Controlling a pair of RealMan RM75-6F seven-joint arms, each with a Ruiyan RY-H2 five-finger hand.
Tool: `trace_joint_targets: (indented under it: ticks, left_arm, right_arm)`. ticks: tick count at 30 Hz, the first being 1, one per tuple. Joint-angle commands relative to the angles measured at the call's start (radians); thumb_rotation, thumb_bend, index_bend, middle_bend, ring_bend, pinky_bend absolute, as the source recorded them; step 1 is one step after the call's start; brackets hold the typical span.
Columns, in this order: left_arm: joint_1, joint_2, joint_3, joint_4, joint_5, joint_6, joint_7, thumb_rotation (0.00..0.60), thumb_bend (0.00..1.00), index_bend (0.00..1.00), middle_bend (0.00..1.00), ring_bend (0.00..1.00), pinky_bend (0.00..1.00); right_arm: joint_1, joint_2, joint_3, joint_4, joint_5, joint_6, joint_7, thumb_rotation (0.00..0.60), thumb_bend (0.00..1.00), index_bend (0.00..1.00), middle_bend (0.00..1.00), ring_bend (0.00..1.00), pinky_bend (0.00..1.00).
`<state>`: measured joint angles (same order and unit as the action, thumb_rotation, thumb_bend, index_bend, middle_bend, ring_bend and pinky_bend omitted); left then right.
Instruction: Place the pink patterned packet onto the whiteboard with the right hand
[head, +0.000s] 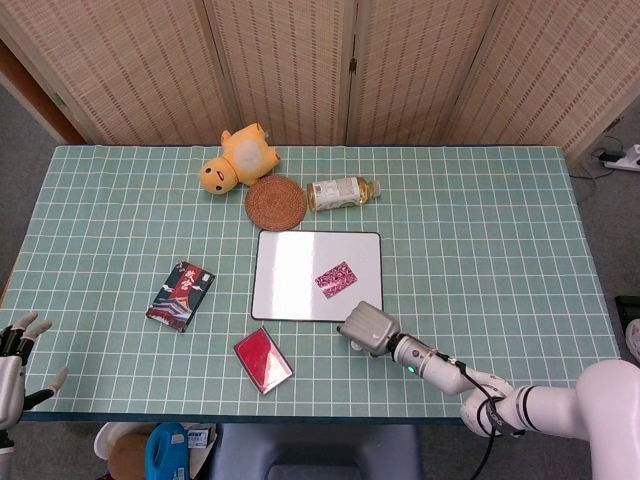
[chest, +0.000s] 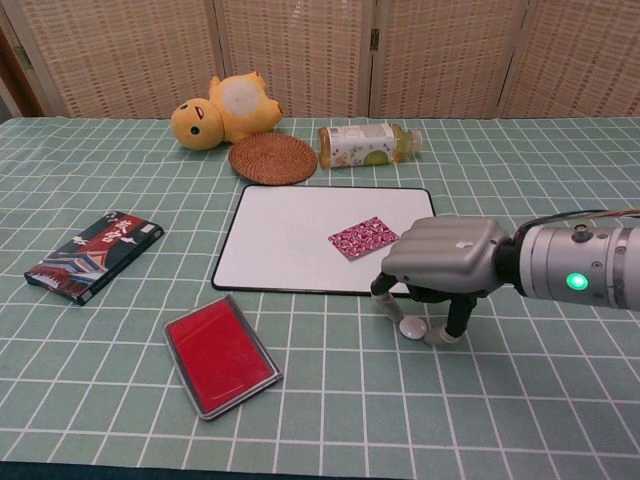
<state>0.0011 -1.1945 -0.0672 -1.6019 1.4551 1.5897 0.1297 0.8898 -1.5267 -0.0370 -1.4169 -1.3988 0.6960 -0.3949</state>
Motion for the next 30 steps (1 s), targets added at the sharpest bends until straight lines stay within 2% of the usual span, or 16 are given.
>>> trace_joint_targets:
  ticks: [1,6,10,15,21,30]
  left_arm:
    - [0.000,0.000,0.000,0.000,0.000,0.000,-0.001,0.600,0.22,0.22,0.16,0.17,0.00]
    - [-0.002,0.001,-0.002,-0.001,0.002,0.000,0.001,0.600,0.22,0.22,0.16,0.17,0.00]
    - [-0.003,0.003,-0.002,-0.005,0.003,-0.001,0.003,0.600,0.22,0.22,0.16,0.17,0.00]
    - [0.000,0.002,-0.002,-0.006,0.005,0.006,0.006,0.600,0.22,0.22,0.16,0.17,0.00]
    - [0.005,0.002,-0.002,-0.008,0.009,0.016,0.007,0.600,0.22,0.22,0.16,0.17,0.00]
    - [0.013,0.008,-0.003,-0.011,0.009,0.028,0.008,0.600,0.22,0.22,0.16,0.17,0.00]
  right_arm:
    - [-0.001,-0.001,0.000,0.002,-0.002,0.001,0.002,0.600,0.29,0.48,0.94,1.00,1.00]
    - [-0.003,0.017,0.021,-0.013,-0.006,0.023,0.023,0.600,0.30,0.50,0.95,1.00,1.00]
    - [0.009,0.046,0.076,-0.029,0.020,0.044,0.040,0.600,0.30,0.50,0.95,1.00,1.00]
    - [0.043,0.051,0.136,-0.008,0.103,0.015,0.005,0.600,0.30,0.50,0.94,1.00,1.00]
    - [0.097,-0.021,0.176,0.092,0.250,-0.039,-0.070,0.600,0.30,0.50,0.94,1.00,1.00]
    - [0.170,-0.138,0.194,0.256,0.392,-0.086,-0.137,0.600,0.30,0.50,0.94,1.00,1.00]
